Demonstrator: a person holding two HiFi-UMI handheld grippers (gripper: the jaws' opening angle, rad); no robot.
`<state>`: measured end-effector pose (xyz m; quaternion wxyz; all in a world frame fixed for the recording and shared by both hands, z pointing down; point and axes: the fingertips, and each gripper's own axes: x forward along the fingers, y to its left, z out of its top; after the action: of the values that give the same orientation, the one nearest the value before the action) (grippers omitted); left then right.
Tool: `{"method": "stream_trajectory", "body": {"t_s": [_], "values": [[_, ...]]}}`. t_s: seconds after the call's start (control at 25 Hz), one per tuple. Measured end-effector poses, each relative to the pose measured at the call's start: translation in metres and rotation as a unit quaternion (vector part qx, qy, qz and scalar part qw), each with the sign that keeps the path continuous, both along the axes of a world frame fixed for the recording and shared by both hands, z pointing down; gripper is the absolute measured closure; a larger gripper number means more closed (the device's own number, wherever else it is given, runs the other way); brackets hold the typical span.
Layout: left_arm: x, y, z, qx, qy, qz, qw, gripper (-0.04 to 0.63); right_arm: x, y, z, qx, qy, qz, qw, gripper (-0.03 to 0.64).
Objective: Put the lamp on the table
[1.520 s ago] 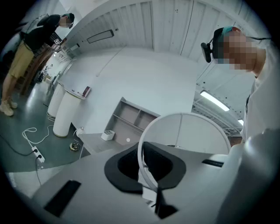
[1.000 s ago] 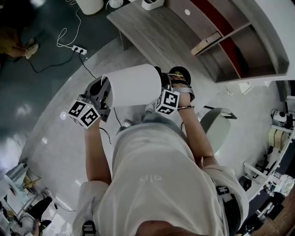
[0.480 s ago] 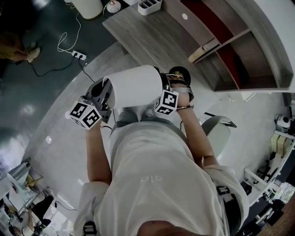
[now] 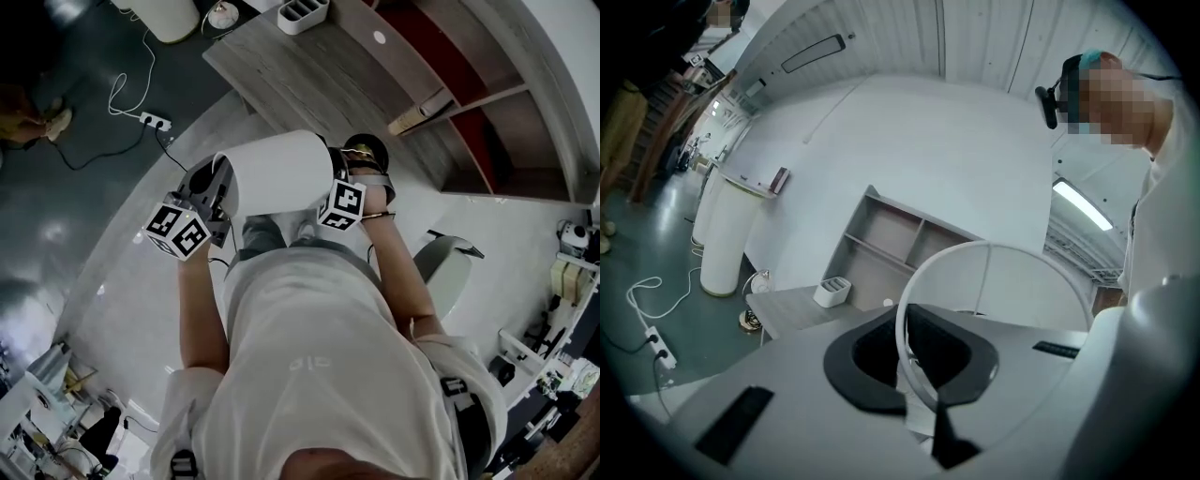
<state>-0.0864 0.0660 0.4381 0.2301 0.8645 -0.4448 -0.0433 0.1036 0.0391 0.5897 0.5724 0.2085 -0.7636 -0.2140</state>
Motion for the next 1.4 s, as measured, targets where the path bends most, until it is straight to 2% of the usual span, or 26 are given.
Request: {"method": "stream_trajectory", "body": {"t_s": [0.52, 0.8, 1.04, 1.4], "values": [[-0.087, -0.097, -0.001, 0.004, 0.013, 0.053, 0.9985, 0.574, -0.081, -0.081, -0.007, 0.006, 0.013, 0.047, 0.999, 0.557], [-0.126, -0.132, 0.002, -0.002, 0.01, 0.077, 0.997, 0.572, -0.12, -0.11, -0.004, 0.008, 0.012, 0.067, 0.998, 0.557], [-0.139, -0.156, 0.005, -0.006, -0.002, 0.082, 0.9966, 0.574, -0.136, -0.133, 0.003, 0.003, 0.005, 0.065, 0.998, 0.557], [-0.127, -0.201, 0.007, -0.023, -0.025, 0.061, 0.9976, 0.574, -0.136, -0.183, 0.017, -0.014, -0.026, 0.039, 0.999, 0.557]]}}
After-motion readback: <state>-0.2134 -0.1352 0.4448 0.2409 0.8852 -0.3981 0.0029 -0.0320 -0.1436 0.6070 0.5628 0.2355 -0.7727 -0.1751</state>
